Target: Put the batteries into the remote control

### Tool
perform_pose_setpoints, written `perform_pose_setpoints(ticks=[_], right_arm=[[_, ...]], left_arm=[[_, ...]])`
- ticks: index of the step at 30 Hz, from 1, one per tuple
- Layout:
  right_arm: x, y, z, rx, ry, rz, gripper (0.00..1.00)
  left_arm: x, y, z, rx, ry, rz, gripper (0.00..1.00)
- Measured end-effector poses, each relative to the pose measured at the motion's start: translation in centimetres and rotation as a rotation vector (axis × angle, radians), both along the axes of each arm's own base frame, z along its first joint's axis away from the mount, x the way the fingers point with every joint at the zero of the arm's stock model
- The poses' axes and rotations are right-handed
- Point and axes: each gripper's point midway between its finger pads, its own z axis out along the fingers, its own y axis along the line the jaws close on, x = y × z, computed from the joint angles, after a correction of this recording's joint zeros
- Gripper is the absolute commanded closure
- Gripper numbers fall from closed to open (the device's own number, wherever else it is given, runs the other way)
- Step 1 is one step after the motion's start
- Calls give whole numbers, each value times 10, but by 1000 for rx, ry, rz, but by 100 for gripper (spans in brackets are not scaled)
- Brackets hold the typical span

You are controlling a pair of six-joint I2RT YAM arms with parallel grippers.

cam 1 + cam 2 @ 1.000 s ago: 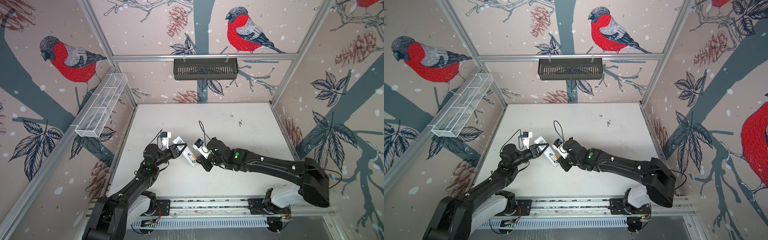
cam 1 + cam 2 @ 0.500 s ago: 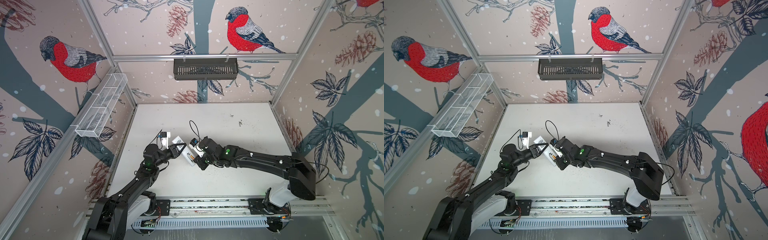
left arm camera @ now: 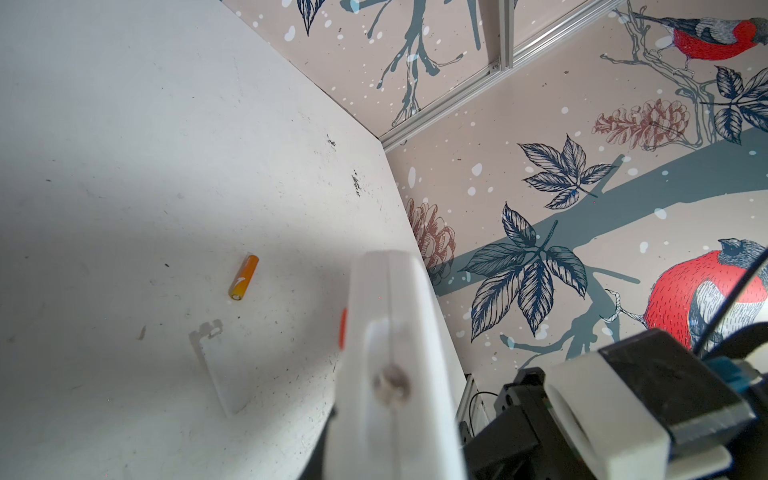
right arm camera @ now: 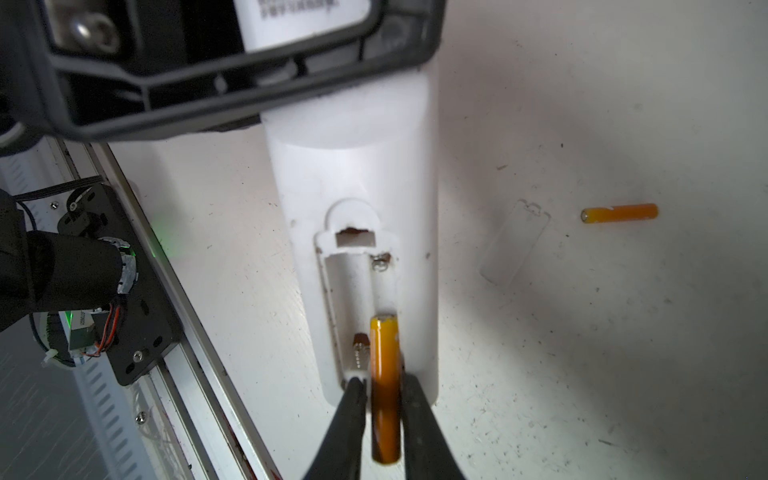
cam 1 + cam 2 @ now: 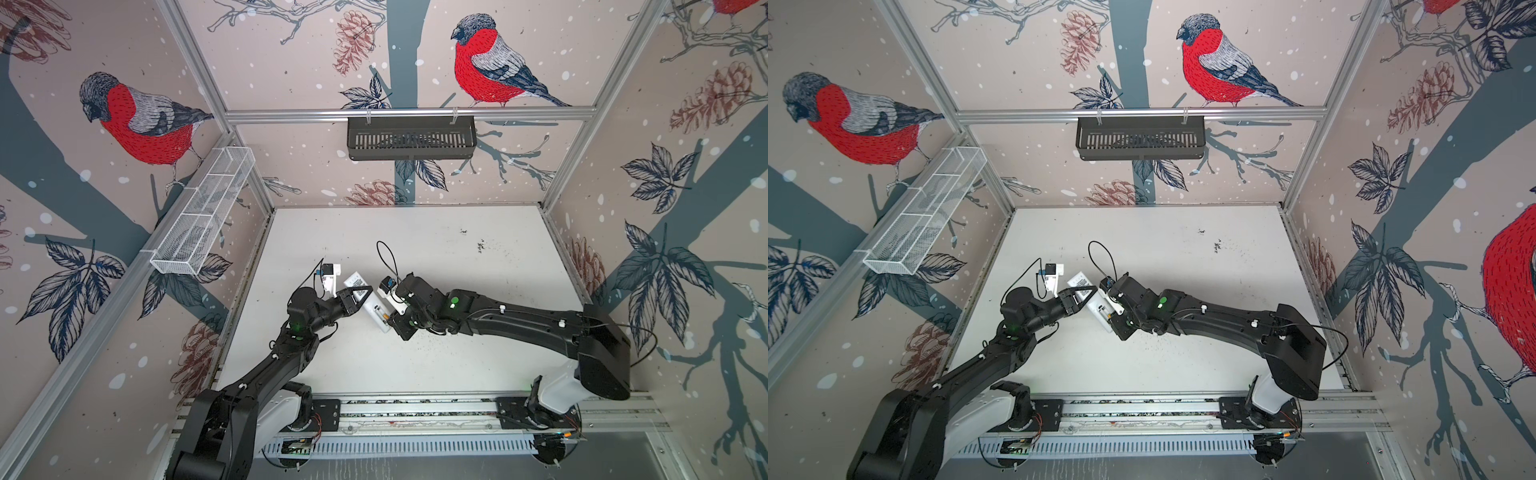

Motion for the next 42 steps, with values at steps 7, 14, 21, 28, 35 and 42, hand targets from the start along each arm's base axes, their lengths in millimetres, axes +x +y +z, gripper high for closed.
perform_pose_setpoints(ticks=[7, 14, 21, 28, 35, 42], right_arm=[[2, 0, 1, -12, -10, -6, 82], [8, 6, 0, -27, -12, -16, 83], [15, 12, -4, -37, -3, -25, 82], [20, 18, -9, -46, 6, -28, 82], [25, 24, -11, -50, 10, -32, 78], [24, 23, -8, -47, 16, -27, 76]], left_arm=[[2, 1, -3, -28, 37, -4, 100], [5, 6, -12, -74, 94, 13, 100], [10, 15, -24, -98, 169, 45, 100], [13, 20, -38, -120, 239, 45, 100], [13, 20, -47, -161, 271, 23, 100], [12, 21, -46, -191, 263, 6, 100]])
